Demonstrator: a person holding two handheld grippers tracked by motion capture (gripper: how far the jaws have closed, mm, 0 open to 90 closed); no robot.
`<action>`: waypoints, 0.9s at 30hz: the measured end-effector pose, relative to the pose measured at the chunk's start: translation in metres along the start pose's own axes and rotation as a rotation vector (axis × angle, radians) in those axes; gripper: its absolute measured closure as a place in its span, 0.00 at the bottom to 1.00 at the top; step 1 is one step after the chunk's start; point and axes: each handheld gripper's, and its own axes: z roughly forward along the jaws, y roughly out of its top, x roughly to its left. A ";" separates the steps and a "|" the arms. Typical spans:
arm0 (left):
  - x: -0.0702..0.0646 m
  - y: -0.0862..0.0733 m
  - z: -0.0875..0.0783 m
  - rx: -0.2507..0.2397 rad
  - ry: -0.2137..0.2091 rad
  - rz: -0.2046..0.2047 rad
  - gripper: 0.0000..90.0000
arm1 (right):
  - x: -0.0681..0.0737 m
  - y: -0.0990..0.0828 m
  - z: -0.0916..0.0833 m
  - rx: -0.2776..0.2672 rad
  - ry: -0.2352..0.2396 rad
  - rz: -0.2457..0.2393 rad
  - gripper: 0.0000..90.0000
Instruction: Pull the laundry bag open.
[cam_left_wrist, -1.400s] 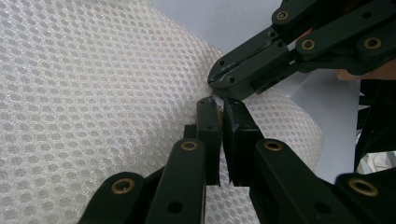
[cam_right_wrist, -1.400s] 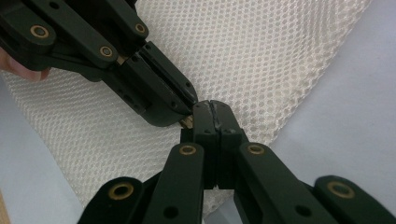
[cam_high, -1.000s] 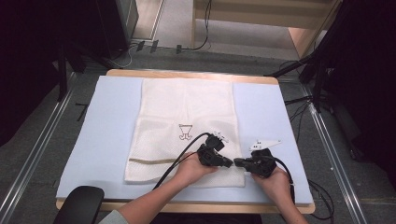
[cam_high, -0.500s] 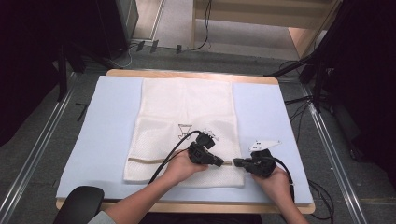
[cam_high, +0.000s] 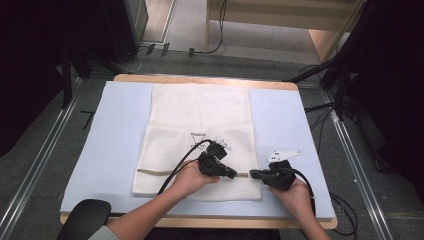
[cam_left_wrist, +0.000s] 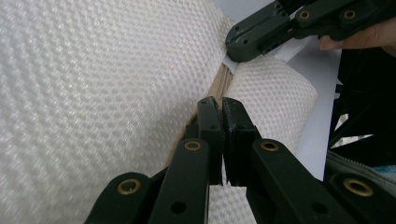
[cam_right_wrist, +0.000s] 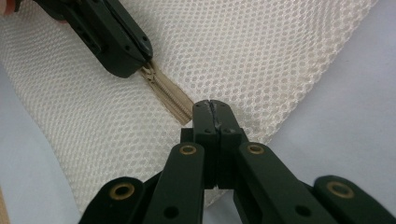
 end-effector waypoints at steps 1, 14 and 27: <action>0.000 -0.001 -0.001 0.000 -0.002 0.002 0.99 | 0.000 0.000 0.000 0.000 0.000 0.000 1.00; 0.005 -0.009 -0.016 0.017 -0.004 0.003 0.99 | 0.000 -0.001 0.000 -0.005 0.001 -0.012 1.00; 0.007 -0.012 -0.025 0.013 0.000 0.002 0.99 | 0.000 -0.001 0.000 -0.008 0.000 -0.016 1.00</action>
